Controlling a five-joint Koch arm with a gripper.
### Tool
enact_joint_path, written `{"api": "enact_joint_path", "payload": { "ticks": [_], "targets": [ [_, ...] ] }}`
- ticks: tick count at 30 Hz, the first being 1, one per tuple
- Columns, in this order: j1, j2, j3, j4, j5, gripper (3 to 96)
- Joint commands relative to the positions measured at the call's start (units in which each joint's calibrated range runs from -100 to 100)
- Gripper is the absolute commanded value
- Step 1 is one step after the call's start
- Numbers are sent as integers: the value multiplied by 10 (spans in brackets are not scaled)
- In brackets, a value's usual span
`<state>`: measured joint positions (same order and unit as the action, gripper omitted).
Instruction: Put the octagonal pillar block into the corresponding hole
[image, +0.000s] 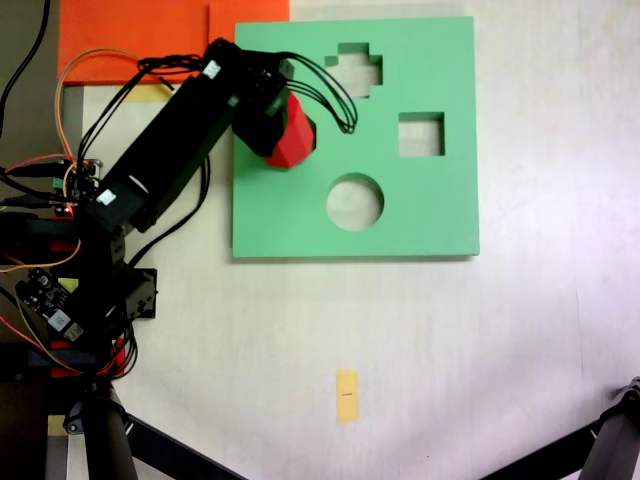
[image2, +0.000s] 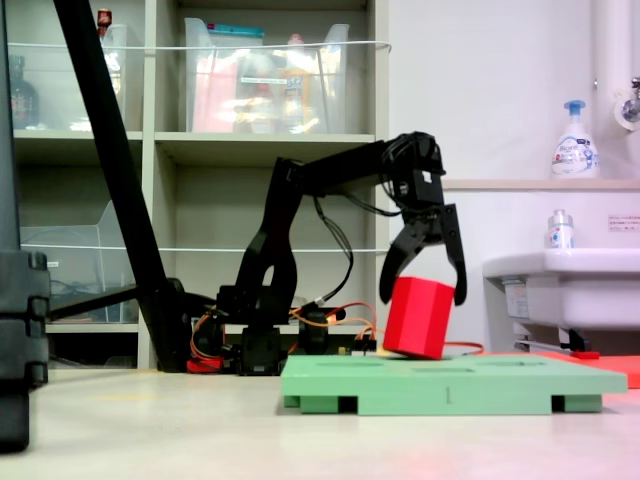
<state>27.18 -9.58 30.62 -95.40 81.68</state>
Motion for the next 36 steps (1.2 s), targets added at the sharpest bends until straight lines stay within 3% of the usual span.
{"api": "enact_joint_path", "payload": {
  "ticks": [1, 29, 31, 34, 36],
  "targets": [
    [3, 15, 52, 38, 0, 257],
    [16, 117, 72, 50, -23, 264],
    [16, 121, 70, 50, -23, 350],
    [14, 122, 70, 53, -26, 570],
    [11, 118, 68, 52, -29, 579]
  ]
}}
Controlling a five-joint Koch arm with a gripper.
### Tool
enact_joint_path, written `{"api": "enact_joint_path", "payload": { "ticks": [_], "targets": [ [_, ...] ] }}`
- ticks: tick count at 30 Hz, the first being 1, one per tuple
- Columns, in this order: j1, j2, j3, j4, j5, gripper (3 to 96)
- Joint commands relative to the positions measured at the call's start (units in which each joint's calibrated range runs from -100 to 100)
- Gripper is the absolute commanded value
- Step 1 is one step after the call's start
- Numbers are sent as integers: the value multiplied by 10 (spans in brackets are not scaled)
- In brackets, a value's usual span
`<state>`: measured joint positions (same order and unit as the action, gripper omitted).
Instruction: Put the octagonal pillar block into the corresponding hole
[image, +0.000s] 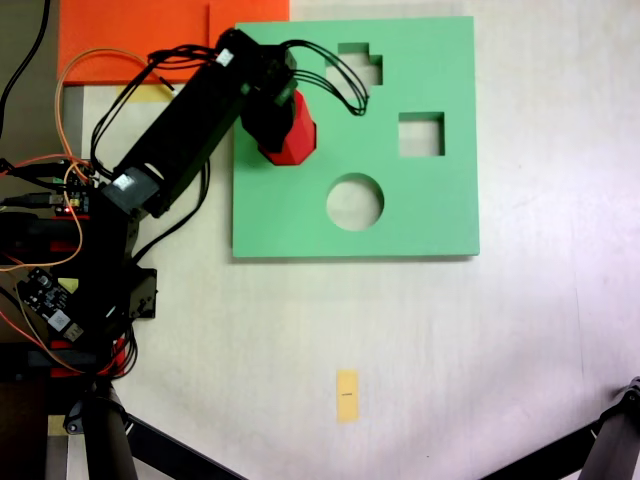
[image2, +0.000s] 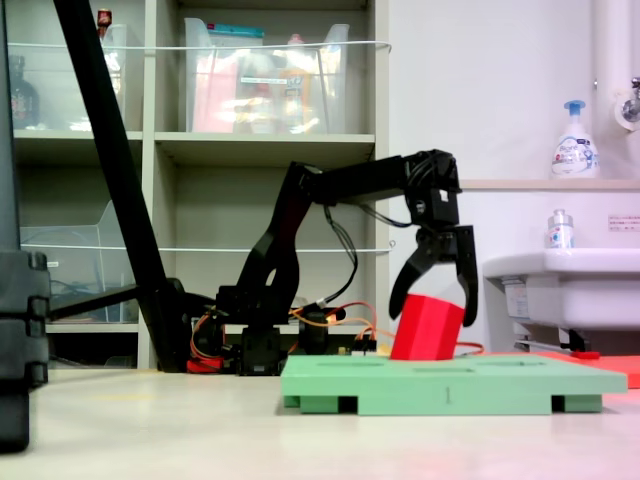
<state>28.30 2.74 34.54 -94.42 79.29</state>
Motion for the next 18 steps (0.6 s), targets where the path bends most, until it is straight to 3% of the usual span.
{"api": "enact_joint_path", "payload": {
  "ticks": [1, 3, 7, 18],
  "targets": [
    [0, -8, 25, 42, -7, 584],
    [-1, -9, 23, 42, -8, 621],
    [-2, -12, 23, 48, -8, 939],
    [-7, -191, 26, 54, -23, 956]
  ]
}}
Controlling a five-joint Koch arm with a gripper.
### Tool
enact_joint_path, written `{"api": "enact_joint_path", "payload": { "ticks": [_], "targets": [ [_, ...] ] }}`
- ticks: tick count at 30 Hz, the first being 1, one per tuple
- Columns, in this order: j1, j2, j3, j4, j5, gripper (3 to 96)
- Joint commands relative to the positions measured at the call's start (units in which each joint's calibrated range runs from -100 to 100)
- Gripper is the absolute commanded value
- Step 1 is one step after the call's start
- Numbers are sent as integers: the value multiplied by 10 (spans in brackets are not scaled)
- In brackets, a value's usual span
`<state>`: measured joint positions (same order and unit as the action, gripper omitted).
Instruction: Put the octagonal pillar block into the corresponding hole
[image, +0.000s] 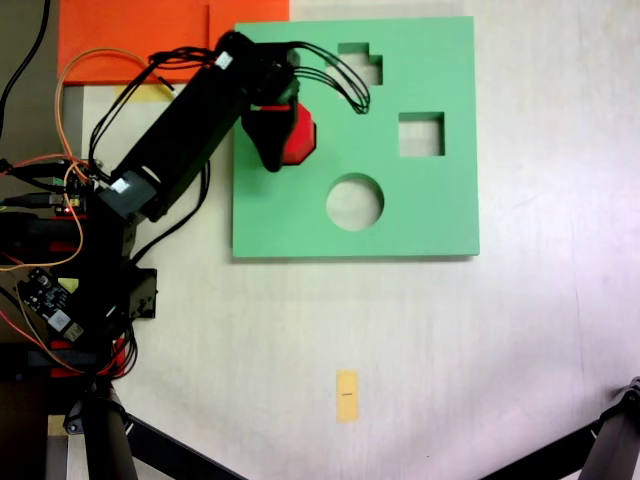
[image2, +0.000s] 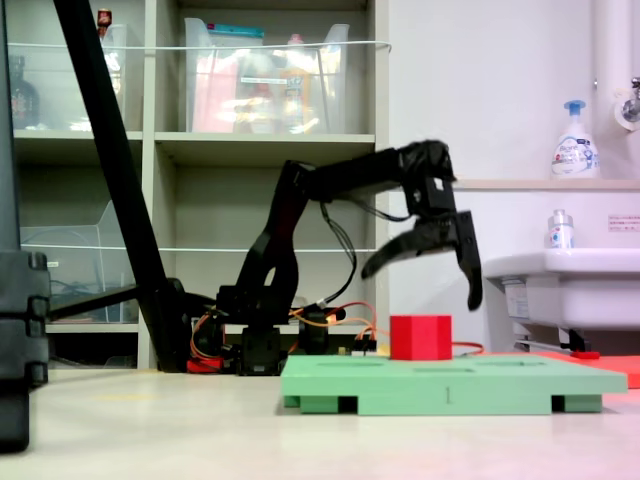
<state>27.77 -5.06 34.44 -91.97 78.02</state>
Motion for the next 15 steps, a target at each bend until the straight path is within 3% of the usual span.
{"api": "enact_joint_path", "payload": {
  "ticks": [1, 11, 12, 15],
  "targets": [
    [-4, -149, 27, 29, -23, 956],
    [-73, -495, 28, 31, -313, 954],
    [-87, -521, 28, 31, -353, 905],
    [-132, -618, 15, 37, -512, 621]
  ]
}}
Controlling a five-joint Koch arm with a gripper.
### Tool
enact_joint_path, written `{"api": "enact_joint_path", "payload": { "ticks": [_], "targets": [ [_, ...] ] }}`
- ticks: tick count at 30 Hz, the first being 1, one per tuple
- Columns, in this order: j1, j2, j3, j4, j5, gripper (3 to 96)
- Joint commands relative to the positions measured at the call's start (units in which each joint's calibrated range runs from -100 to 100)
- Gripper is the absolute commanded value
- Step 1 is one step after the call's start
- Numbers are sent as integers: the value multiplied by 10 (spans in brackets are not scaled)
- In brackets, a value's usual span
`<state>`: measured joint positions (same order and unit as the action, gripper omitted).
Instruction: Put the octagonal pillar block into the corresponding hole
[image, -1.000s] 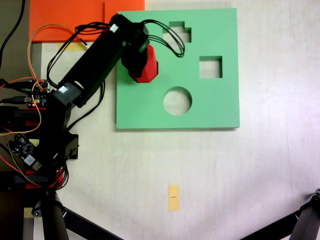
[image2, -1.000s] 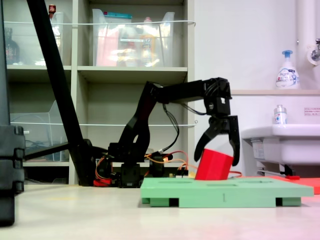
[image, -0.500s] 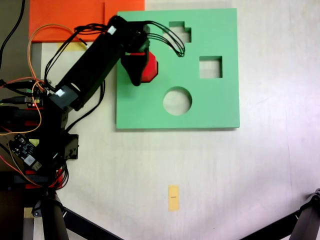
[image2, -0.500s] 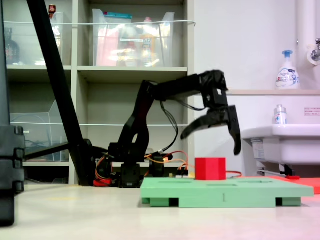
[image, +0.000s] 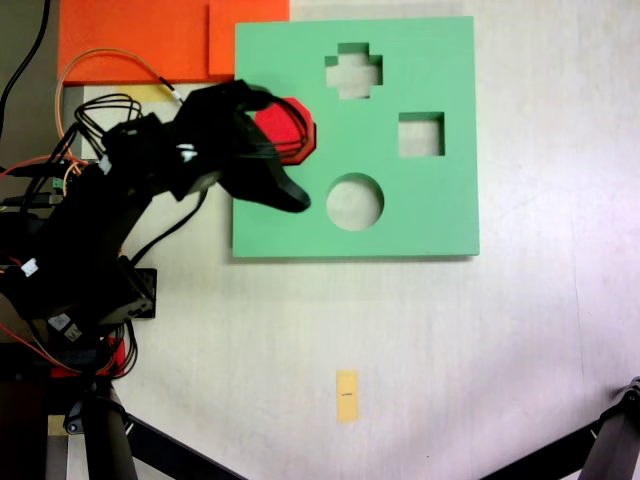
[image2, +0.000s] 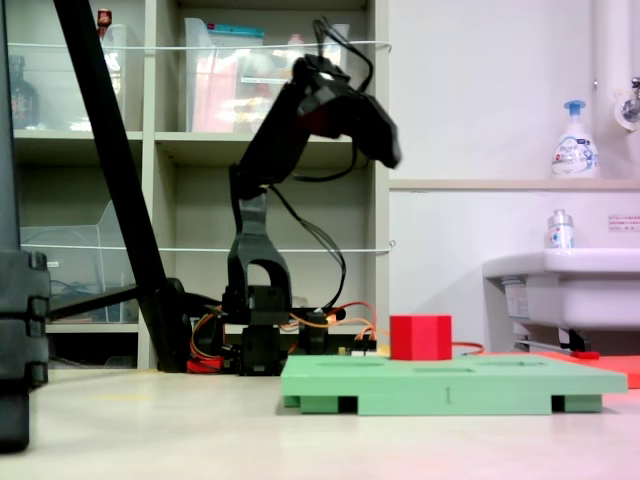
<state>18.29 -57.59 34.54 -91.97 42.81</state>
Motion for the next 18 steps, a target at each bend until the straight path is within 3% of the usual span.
{"api": "enact_joint_path", "payload": {
  "ticks": [1, 9, 18],
  "targets": [
    [-44, -124, 0, 37, -195, 607],
    [-59, -424, -426, 130, -403, 523],
    [-90, -424, -685, 5, -401, 527]
  ]
}}
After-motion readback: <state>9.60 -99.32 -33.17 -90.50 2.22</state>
